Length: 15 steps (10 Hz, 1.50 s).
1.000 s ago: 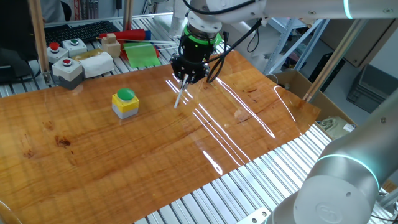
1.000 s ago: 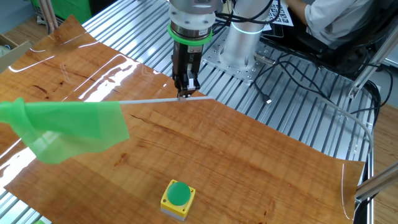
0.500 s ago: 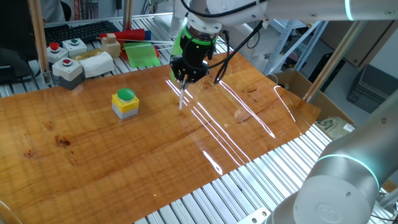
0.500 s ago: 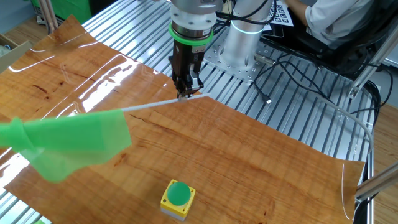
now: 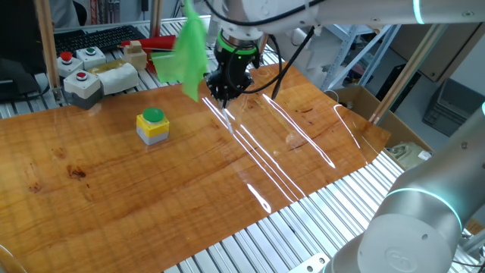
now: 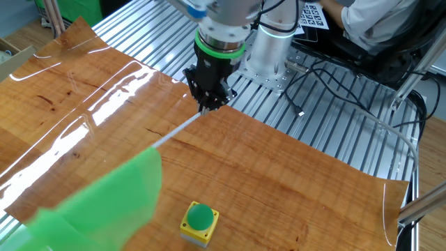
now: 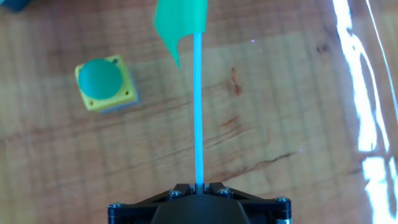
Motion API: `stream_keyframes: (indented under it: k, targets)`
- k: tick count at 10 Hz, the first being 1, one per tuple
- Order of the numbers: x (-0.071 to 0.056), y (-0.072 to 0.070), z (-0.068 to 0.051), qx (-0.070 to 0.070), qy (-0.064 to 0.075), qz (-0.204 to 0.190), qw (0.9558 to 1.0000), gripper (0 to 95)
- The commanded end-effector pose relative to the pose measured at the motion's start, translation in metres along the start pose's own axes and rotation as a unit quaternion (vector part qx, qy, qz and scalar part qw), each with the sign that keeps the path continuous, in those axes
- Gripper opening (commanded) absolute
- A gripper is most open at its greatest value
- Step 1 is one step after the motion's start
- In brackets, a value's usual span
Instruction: Wave the flag
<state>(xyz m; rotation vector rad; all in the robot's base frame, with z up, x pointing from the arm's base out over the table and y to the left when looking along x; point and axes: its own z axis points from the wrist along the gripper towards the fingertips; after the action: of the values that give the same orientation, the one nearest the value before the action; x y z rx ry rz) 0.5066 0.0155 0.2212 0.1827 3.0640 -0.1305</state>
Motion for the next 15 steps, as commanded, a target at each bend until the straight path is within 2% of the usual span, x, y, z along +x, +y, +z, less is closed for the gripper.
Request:
stream_keyframes:
  k: [1, 4, 5, 6, 8, 12, 15]
  targets:
    - [0.0006, -0.0001, -0.0004, 0.022, 0.001, -0.077, 0.9968, 0.0]
    - [0.0005, 0.0001, -0.0003, 0.029, 0.002, -0.086, 0.9959, 0.0]
    - [0.0005, 0.0001, -0.0003, 0.027, 0.002, -0.081, 0.9964, 0.0]
    - [0.0005, 0.0001, -0.0003, 0.022, 0.003, -0.07, 0.9973, 0.0]
    - [0.0005, 0.0001, -0.0003, 0.0, 0.005, -0.037, 0.9993, 0.0]
    - [-0.0004, -0.0019, -0.0001, -0.008, 0.008, -0.039, 0.9992, 0.0]
    - [-0.0068, -0.003, 0.0037, -0.012, 0.011, -0.042, 0.999, 0.0]
